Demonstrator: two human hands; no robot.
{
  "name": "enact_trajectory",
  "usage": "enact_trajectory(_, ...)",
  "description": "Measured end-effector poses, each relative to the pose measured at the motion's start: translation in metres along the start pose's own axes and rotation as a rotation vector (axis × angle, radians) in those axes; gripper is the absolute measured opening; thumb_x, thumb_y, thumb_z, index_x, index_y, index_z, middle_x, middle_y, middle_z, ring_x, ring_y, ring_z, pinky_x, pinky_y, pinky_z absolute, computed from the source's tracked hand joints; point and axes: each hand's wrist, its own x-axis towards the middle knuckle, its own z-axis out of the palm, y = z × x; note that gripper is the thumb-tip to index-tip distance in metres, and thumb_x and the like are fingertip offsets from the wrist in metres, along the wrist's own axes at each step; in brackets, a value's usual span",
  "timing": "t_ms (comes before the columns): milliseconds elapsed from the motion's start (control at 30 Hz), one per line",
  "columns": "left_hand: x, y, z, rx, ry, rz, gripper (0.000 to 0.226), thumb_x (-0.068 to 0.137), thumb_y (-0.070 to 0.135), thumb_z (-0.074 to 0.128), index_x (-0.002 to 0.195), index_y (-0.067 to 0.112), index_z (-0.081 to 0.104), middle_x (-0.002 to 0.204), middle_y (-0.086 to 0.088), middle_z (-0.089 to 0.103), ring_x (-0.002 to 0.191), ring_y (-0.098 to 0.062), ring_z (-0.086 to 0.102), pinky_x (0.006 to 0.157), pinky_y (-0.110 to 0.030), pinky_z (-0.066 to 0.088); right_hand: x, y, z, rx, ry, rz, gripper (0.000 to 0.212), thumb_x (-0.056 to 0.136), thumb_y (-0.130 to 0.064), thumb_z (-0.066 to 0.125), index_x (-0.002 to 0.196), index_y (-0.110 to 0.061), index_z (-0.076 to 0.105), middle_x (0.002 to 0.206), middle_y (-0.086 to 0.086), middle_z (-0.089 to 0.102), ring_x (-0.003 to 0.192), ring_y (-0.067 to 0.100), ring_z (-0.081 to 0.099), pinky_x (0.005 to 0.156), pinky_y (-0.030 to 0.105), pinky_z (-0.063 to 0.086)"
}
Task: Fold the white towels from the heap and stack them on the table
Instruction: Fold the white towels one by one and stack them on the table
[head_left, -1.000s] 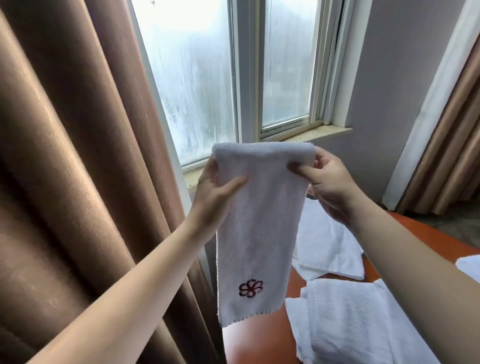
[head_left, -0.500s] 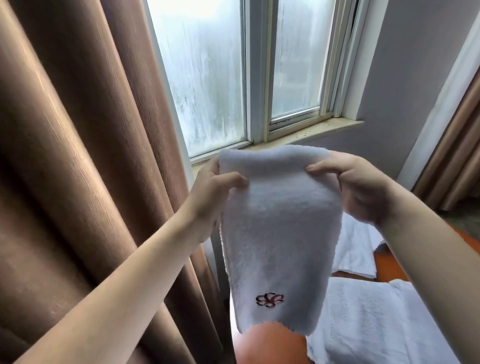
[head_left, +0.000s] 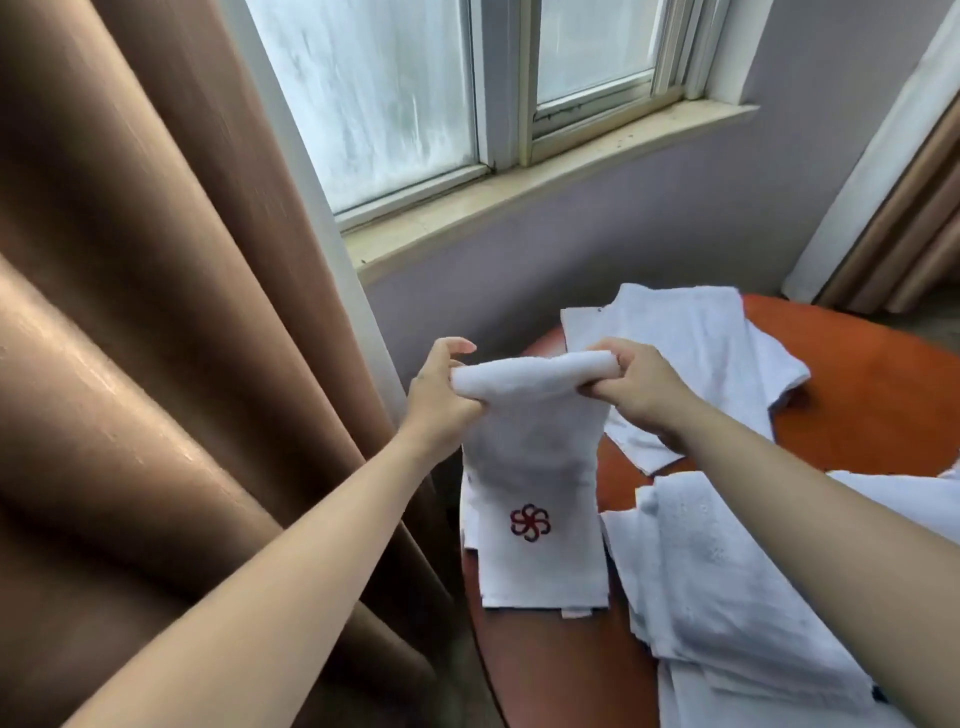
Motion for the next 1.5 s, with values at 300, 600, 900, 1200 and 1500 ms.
enact_trajectory(300,-0.065,-0.099,0.011,0.807,-0.27,0.726,0.031,0.052,0.006,0.072,0.076,0.013,0.053,0.073,-0.001,0.052,0.061,-0.023,0.049,0.052,-0.031,0.037,-0.053,0.093,0.03,-0.818,-0.346,-0.475,0.033,0.059,0.002,0.056,0.085,-0.018,0.048,0.082,-0.003,0.048,0.073,0.024,0.048,0.058,0.034,0.033)
enact_trajectory(600,-0.067,-0.097,-0.001,0.401,-0.374,0.301,0.021,0.069,0.014,0.061,0.086,0.018,0.05,0.073,0.002,0.06,0.068,-0.026,0.056,0.062,-0.041,0.048,-0.055,0.086,0.035,-0.367,-0.224,-0.094,0.033,0.069,0.0,0.06,0.073,-0.027,0.041,0.074,-0.001,0.056,0.069,0.016,0.05,0.062,0.032,0.04)
enact_trajectory(900,-0.051,-0.037,-0.033,0.217,-0.501,0.182,0.028,0.057,0.029,0.062,0.081,0.016,0.058,0.07,0.002,0.061,0.066,-0.02,0.055,0.061,-0.037,0.049,-0.053,0.025,0.008,-0.007,-0.359,0.152,0.024,0.055,-0.016,0.061,0.077,-0.011,0.052,0.071,0.0,0.049,0.069,0.013,0.045,0.058,0.026,0.034)
enact_trajectory(1200,-0.014,0.007,-0.036,-0.278,-0.414,-0.108,0.024,0.065,0.014,0.068,0.089,0.013,0.063,0.08,-0.001,0.065,0.074,-0.013,0.062,0.066,-0.026,0.048,-0.033,-0.003,-0.003,0.327,-0.302,0.409,0.025,0.079,-0.007,0.058,0.103,-0.006,0.065,0.086,0.011,0.067,0.073,0.022,0.062,0.066,0.03,0.048)
enact_trajectory(1500,0.003,-0.07,0.017,0.128,-0.158,0.045,0.02,0.079,0.007,0.06,0.082,0.024,0.049,0.075,0.007,0.058,0.071,-0.014,0.053,0.063,-0.028,0.043,-0.016,0.057,0.029,-0.342,0.139,0.045,0.023,0.08,-0.004,0.055,0.077,-0.022,0.042,0.072,-0.001,0.052,0.067,0.018,0.046,0.057,0.032,0.035)
